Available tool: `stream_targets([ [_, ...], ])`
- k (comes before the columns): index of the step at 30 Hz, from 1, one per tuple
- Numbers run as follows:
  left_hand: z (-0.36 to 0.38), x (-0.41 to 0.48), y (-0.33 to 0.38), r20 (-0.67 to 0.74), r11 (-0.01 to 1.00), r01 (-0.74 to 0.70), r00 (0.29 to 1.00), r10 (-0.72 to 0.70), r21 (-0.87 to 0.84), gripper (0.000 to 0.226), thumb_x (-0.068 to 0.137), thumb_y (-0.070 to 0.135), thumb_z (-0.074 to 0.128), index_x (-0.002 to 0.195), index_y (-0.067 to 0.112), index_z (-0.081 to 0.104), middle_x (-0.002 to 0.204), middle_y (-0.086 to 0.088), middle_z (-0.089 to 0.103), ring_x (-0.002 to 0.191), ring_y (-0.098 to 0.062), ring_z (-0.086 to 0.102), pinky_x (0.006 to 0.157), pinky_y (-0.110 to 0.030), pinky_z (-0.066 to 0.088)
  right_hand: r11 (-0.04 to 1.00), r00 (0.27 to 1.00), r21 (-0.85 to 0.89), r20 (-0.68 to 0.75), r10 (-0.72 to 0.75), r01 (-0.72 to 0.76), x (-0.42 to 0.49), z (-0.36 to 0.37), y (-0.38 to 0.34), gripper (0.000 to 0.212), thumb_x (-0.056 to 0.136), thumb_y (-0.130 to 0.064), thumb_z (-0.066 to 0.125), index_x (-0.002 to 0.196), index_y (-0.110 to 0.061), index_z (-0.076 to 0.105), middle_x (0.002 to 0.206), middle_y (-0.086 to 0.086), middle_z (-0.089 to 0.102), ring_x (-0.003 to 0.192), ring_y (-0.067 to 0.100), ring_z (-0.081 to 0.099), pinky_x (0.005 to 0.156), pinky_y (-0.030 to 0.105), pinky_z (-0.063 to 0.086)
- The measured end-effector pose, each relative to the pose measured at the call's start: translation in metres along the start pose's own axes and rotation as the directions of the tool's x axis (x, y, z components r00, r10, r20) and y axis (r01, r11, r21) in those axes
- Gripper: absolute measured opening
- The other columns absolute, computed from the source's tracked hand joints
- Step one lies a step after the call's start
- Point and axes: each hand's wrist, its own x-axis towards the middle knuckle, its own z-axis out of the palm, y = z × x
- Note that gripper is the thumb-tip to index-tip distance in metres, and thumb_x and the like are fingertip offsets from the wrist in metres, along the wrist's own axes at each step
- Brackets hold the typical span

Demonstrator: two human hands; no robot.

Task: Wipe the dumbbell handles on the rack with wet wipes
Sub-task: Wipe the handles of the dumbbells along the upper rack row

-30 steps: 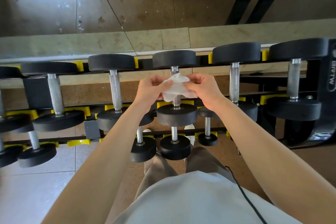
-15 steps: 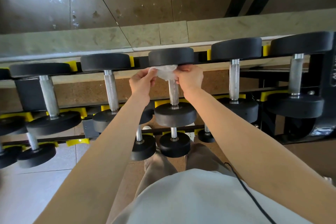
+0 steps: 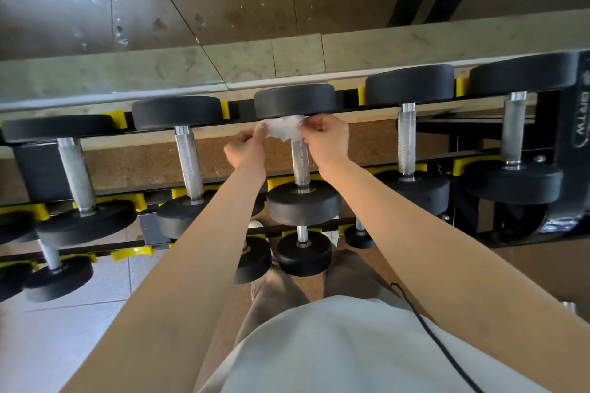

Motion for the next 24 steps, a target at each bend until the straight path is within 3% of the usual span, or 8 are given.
stream_targets([
  [4,0.005,-0.007,0.003,0.197,0.988,-0.091,0.978,0.066,0.123,0.013,0.090,0.029,0.076,0.082,0.031,0.066,0.090,0.005,0.069,0.087,-0.012,0.065,0.093,-0.030,0.055,0.996,0.987,0.015,-0.136,0.084,-0.083,0.006,-0.017,0.009,0.011,0.090,-0.014,0.072,0.086,-0.024,0.069,0.090,-0.006,0.071,0.087,0.013,0.070,0.087,0.036,0.060],
  [7,0.001,-0.013,-0.004,0.322,0.967,-0.197,0.937,0.137,0.161,0.009,0.091,0.031,0.075,0.088,0.025,0.070,0.086,0.005,0.069,0.082,-0.011,0.063,0.079,-0.025,0.054,0.987,0.963,0.044,-0.214,0.162,-0.156,0.015,-0.040,0.023,0.003,0.090,-0.015,0.072,0.090,-0.018,0.071,0.091,-0.001,0.072,0.085,0.014,0.069,0.083,0.036,0.061],
  [9,-0.007,-0.009,-0.010,0.292,0.963,-0.210,0.944,0.155,0.168,0.012,0.091,0.030,0.074,0.093,0.018,0.072,0.083,0.003,0.069,0.076,-0.010,0.062,0.073,-0.024,0.054,0.985,0.977,0.059,-0.131,0.168,-0.162,0.011,-0.043,0.027,0.007,0.090,-0.016,0.073,0.095,-0.012,0.072,0.088,0.004,0.072,0.074,0.011,0.067,0.072,0.028,0.058],
  [13,-0.021,0.003,-0.016,0.142,0.979,-0.091,0.988,0.065,0.183,0.015,0.093,0.028,0.073,0.103,0.017,0.072,0.095,0.000,0.072,0.086,-0.013,0.068,0.078,-0.025,0.057,0.998,0.995,-0.009,0.075,0.068,-0.068,-0.003,-0.029,0.019,0.006,0.090,-0.015,0.072,0.094,-0.011,0.070,0.084,0.003,0.071,0.066,0.008,0.064,0.058,0.016,0.052],
  [16,-0.023,0.000,-0.016,0.186,0.961,-0.134,0.978,0.090,0.240,0.012,0.092,0.028,0.073,0.100,0.019,0.072,0.095,0.000,0.071,0.088,-0.016,0.066,0.075,-0.024,0.053,0.996,0.995,-0.040,0.054,0.083,-0.081,-0.001,-0.036,0.023,0.006,0.089,-0.017,0.074,0.092,-0.015,0.069,0.086,0.002,0.071,0.071,0.010,0.067,0.066,0.021,0.056],
  [20,-0.027,-0.017,-0.018,0.468,0.875,-0.357,0.866,0.177,0.328,0.008,0.090,0.027,0.075,0.089,0.021,0.071,0.087,0.002,0.071,0.080,-0.011,0.063,0.079,-0.026,0.054,0.982,0.987,-0.113,-0.056,0.149,-0.154,0.006,-0.064,0.042,0.007,0.088,-0.021,0.075,0.089,-0.019,0.068,0.091,0.000,0.071,0.086,0.015,0.069,0.086,0.037,0.059],
  [22,-0.035,-0.014,-0.025,0.475,0.837,-0.377,0.865,0.164,0.397,0.010,0.090,0.029,0.076,0.091,0.020,0.071,0.090,0.002,0.072,0.085,-0.012,0.065,0.080,-0.026,0.051,0.977,0.989,-0.159,0.006,0.145,-0.142,0.001,-0.067,0.045,0.008,0.087,-0.021,0.075,0.087,-0.020,0.067,0.090,-0.001,0.070,0.087,0.016,0.068,0.085,0.036,0.058],
  [24,-0.046,-0.004,-0.030,0.370,0.823,-0.304,0.921,0.124,0.479,0.017,0.091,0.034,0.074,0.095,0.017,0.072,0.093,0.000,0.071,0.092,-0.017,0.066,0.083,-0.030,0.051,0.973,0.976,-0.213,0.179,0.125,-0.086,-0.008,-0.061,0.043,0.008,0.086,-0.020,0.076,0.088,-0.019,0.068,0.089,-0.001,0.070,0.085,0.013,0.067,0.080,0.028,0.055],
])
